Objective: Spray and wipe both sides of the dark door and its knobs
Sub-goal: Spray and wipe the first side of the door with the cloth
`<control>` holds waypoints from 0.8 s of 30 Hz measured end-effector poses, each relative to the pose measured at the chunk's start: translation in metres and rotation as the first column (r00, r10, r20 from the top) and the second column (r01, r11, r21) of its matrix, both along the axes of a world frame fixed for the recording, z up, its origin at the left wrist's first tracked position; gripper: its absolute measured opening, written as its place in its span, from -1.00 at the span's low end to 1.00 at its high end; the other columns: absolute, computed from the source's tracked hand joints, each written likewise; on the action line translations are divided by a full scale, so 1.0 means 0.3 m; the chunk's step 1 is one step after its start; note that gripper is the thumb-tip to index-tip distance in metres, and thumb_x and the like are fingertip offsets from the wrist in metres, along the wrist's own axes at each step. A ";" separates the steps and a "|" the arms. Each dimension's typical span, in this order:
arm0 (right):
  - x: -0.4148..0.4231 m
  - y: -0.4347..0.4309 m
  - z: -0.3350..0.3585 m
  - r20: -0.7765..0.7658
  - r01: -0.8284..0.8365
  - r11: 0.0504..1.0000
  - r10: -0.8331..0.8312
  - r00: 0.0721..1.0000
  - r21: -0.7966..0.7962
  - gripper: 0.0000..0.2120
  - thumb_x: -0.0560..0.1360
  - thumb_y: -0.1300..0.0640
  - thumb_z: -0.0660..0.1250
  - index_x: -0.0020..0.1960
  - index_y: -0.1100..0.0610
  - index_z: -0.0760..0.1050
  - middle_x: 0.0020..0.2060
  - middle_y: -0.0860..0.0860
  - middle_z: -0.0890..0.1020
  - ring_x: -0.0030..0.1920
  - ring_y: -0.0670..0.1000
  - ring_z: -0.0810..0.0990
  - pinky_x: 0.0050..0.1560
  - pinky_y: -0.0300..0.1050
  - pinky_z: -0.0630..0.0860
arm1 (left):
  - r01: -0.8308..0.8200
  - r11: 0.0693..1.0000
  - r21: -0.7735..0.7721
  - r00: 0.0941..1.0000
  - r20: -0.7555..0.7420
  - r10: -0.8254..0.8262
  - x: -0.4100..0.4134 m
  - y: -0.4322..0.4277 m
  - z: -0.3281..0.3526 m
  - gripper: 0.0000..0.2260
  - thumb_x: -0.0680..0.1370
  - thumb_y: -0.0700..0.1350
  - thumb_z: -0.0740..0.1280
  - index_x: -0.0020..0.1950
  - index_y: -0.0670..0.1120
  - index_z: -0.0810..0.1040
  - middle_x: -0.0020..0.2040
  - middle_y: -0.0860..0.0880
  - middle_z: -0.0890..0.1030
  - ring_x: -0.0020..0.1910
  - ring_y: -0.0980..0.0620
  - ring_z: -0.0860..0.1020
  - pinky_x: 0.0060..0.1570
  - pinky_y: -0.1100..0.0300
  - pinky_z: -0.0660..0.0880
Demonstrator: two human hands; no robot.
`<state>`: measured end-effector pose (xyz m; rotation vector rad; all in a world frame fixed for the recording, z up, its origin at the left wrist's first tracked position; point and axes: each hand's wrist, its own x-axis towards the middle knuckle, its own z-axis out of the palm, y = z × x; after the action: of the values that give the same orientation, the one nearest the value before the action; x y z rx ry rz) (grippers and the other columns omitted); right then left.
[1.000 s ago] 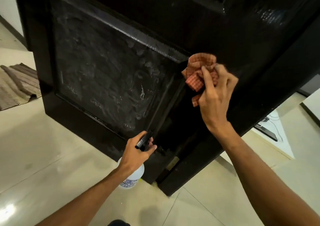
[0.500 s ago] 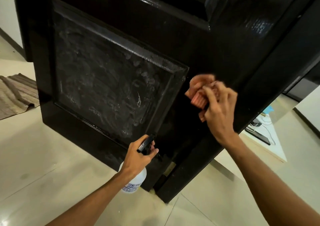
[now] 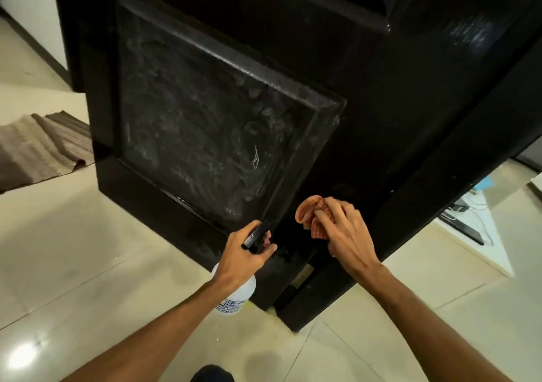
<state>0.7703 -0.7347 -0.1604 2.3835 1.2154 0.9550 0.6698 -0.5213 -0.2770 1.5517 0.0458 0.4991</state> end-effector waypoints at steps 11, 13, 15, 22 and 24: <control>-0.010 0.102 -0.350 -0.213 -0.061 0.976 0.015 0.977 -0.210 -0.22 -0.01 0.16 0.77 0.20 0.20 0.65 0.25 0.23 0.49 0.10 0.23 0.45 -0.11 0.08 0.62 | -0.061 0.997 0.043 0.984 -0.166 0.068 -0.033 0.058 -0.253 -0.85 0.49 -0.24 0.55 -0.08 -0.07 0.62 -0.20 -0.02 0.68 -0.16 0.01 0.69 -0.04 0.11 0.63; 0.005 0.131 -0.306 -0.198 -0.030 0.991 0.003 0.980 -0.134 -0.18 0.00 0.20 0.76 0.24 0.21 0.62 0.28 0.24 0.45 0.12 0.26 0.45 -0.07 0.11 0.62 | -0.052 0.996 0.077 0.982 -0.179 0.065 -0.032 0.077 -0.293 -0.84 0.47 -0.21 0.57 -0.06 -0.09 0.62 -0.20 -0.04 0.69 -0.17 -0.03 0.69 -0.04 0.07 0.65; 0.033 0.157 -0.249 -0.105 -0.001 1.000 0.000 0.994 -0.001 -0.17 0.05 0.22 0.73 0.29 0.26 0.59 0.31 0.27 0.40 0.18 0.30 0.39 0.02 0.16 0.58 | -0.037 0.993 0.113 0.978 -0.201 0.060 -0.028 0.080 -0.360 -0.82 0.46 -0.16 0.59 -0.05 -0.09 0.62 -0.20 -0.01 0.69 -0.19 0.02 0.69 -0.03 0.10 0.65; 0.022 0.104 -0.530 -0.236 -0.092 0.965 0.032 0.971 -0.246 -0.21 0.04 0.20 0.76 0.23 0.23 0.61 0.27 0.25 0.44 0.13 0.25 0.43 -0.08 0.08 0.61 | 0.056 0.972 0.229 0.950 -0.311 0.018 0.007 0.044 -0.508 -0.80 0.45 -0.11 0.57 -0.12 0.05 0.56 -0.24 0.10 0.64 -0.26 0.13 0.62 -0.15 0.17 0.59; 0.020 0.108 -0.522 -0.266 -0.065 0.980 0.013 0.964 -0.186 -0.21 0.03 0.21 0.75 0.23 0.24 0.62 0.28 0.25 0.43 0.14 0.25 0.40 -0.08 0.08 0.63 | 0.076 0.966 0.247 0.943 -0.332 0.011 0.009 0.047 -0.538 -0.86 0.44 0.00 0.51 -0.11 0.05 0.57 -0.26 0.12 0.62 -0.28 0.14 0.61 -0.17 0.20 0.56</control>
<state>0.7765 -0.7023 -0.3172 2.3910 1.3833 0.5118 0.6724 -0.5073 -0.4384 1.8768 0.2213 0.2165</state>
